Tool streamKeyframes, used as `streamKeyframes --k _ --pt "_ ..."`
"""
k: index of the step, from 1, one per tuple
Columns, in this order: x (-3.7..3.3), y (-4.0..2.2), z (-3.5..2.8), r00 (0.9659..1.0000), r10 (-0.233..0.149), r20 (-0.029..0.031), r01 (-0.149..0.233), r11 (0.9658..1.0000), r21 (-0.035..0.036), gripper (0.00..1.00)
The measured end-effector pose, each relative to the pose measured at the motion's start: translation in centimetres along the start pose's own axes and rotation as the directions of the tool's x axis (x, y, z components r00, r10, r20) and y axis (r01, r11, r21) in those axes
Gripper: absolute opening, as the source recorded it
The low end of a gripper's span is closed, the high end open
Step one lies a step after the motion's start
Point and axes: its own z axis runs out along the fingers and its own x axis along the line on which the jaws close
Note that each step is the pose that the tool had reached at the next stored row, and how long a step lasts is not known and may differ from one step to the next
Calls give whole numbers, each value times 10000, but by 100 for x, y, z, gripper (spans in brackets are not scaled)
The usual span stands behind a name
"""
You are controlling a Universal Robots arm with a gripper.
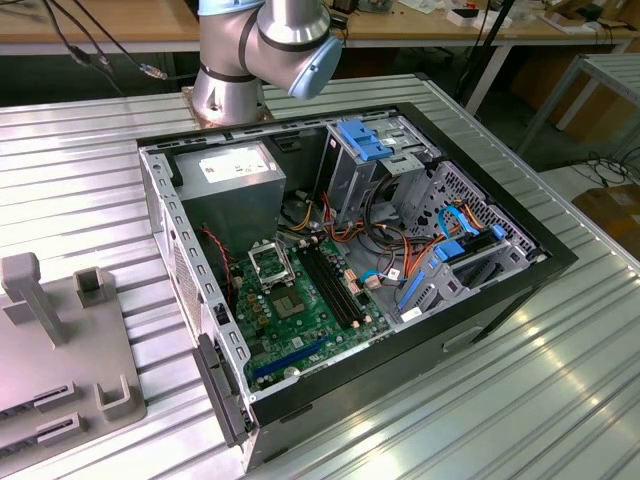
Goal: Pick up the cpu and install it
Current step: 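Pick up the cpu and move it towards the insertion slot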
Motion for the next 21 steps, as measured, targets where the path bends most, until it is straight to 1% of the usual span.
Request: streamKeyframes --k 5,10,17,21 --pt "0 -1 25 10000 0 1 0 10000 -1 53" --pt "-1 -3 71 10000 0 1 0 10000 -1 53" --pt "-4 -7 161 10000 0 1 0 10000 -1 53" --pt "-5 -10 243 10000 0 1 0 10000 -1 53"
